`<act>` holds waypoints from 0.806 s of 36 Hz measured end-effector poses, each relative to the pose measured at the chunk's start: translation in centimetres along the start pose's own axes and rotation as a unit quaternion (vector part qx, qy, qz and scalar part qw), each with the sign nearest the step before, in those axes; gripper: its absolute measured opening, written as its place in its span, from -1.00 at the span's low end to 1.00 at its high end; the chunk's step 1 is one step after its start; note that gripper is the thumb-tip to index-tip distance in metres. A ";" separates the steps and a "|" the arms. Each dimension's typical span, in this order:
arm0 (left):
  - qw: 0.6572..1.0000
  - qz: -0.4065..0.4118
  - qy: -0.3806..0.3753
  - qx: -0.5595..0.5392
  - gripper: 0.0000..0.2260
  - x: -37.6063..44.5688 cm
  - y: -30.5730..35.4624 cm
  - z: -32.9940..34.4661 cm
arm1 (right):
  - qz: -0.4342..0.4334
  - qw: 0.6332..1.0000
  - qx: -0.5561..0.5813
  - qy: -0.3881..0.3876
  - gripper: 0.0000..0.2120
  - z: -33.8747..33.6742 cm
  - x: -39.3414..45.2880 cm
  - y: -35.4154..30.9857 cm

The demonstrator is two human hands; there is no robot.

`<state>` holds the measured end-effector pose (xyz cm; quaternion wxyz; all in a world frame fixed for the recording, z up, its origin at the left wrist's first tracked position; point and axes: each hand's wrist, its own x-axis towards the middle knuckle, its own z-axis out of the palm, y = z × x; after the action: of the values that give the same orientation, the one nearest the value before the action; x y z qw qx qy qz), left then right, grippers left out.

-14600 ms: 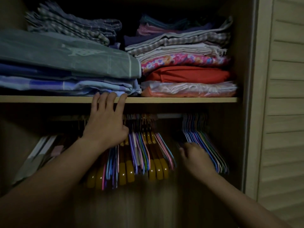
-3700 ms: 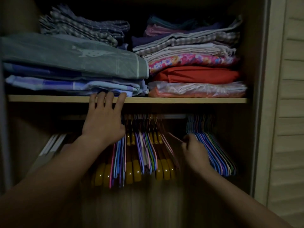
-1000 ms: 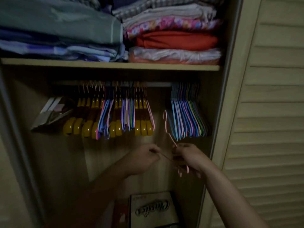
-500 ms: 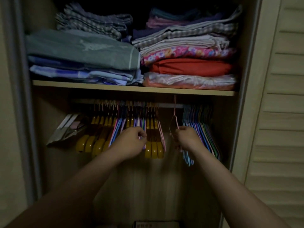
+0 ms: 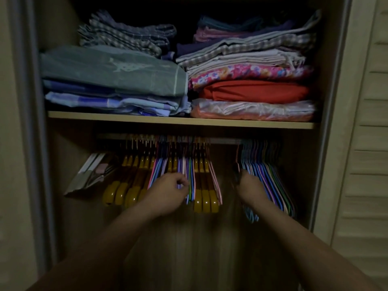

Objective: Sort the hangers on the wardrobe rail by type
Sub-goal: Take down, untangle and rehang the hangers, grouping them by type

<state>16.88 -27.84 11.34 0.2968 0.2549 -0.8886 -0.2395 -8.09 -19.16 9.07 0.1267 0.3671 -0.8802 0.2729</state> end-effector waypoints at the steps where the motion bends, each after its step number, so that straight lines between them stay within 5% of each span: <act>1: 1.000 0.000 -0.003 0.000 -0.90 0.2 -0.1 0.2 | -0.027 0.998 -0.047 0.011 -0.70 0.2 -0.2 0.2; 5: 1.000 -0.002 -0.013 -0.009 -0.90 0.6 -0.3 1.0 | -0.061 0.981 -0.185 -0.020 -0.84 -0.3 -1.0 -0.1; 14: 1.000 0.000 -0.015 -0.011 -0.88 0.9 0.5 2.8 | -0.095 0.969 -0.226 0.045 -0.71 0.0 -1.1 0.9; 16: 1.000 -0.004 -0.022 -0.011 -0.89 0.9 0.8 3.0 | -0.126 0.980 -0.142 0.054 -0.80 0.3 -0.9 0.6; 18: 1.000 -0.006 -0.026 -0.015 -0.89 0.7 1.3 3.4 | -0.096 0.995 0.008 -0.027 -0.90 0.1 -1.0 -0.2; 22: 0.999 -0.010 -0.026 -0.021 -0.86 0.3 2.6 4.5 | 0.023 0.944 0.254 -0.209 -0.81 0.1 -1.5 -1.3; 29: 0.999 -0.025 -0.027 -0.003 -0.90 -0.9 3.3 6.2 | 0.053 0.923 0.317 -0.211 -0.81 2.2 -1.1 -1.0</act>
<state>12.41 -23.12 8.49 0.2672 0.2700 -0.8888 -0.2564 -6.67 -20.37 7.20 -0.1998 0.3903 -0.7720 0.4602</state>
